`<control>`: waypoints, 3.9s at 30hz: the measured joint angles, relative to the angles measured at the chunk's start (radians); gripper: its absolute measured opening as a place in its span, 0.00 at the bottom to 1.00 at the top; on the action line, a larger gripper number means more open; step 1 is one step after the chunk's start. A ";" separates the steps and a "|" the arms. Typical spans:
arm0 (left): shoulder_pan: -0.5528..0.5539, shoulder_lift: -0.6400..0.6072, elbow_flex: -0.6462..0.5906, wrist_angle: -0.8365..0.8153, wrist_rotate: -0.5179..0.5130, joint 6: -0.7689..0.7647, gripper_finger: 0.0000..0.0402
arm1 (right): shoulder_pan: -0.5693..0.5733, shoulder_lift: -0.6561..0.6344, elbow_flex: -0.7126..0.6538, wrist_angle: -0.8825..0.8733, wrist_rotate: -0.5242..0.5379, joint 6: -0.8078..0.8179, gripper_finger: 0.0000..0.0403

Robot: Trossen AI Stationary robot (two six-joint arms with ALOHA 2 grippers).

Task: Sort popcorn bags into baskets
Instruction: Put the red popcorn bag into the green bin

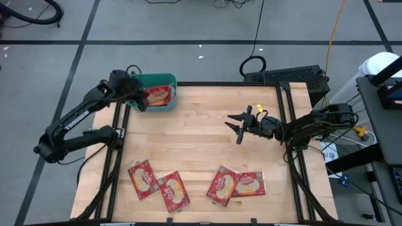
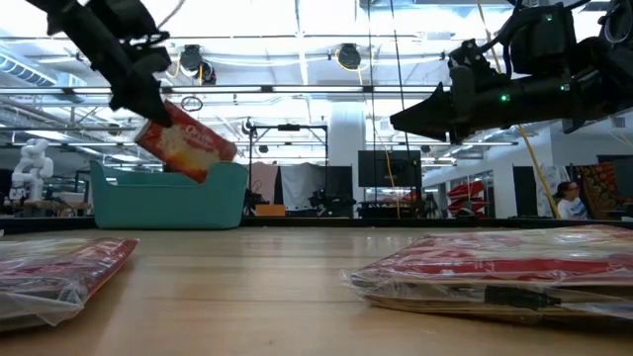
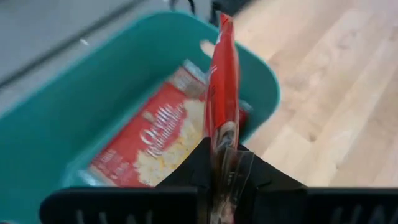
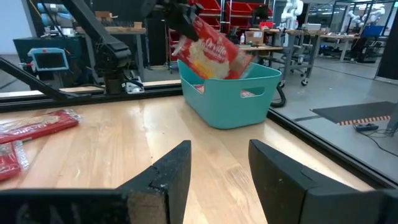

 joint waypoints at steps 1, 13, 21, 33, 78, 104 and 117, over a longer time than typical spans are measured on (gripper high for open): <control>0.018 0.018 0.000 0.000 0.019 0.006 0.08 | 0.000 0.000 0.000 0.000 0.000 0.000 0.39; 0.111 0.204 0.000 0.056 0.043 0.005 0.08 | 0.000 0.000 0.000 -0.004 0.001 -0.002 0.39; 0.114 0.249 0.000 0.064 -0.129 0.008 0.25 | 0.000 0.000 0.000 -0.026 0.002 -0.002 0.39; 0.103 0.249 0.000 0.096 -0.285 -0.002 0.55 | 0.000 0.000 0.000 -0.030 0.002 0.002 0.39; -0.268 0.356 0.000 0.171 -0.382 -0.045 0.25 | 0.002 0.000 0.000 -0.048 0.000 0.028 0.39; -1.090 0.266 0.000 0.359 -0.699 -0.270 0.25 | 0.275 0.000 0.196 -0.492 -0.074 0.242 0.39; -1.245 0.489 0.000 0.599 -0.720 -0.288 0.25 | 0.365 0.015 0.260 -0.712 -0.184 0.351 0.45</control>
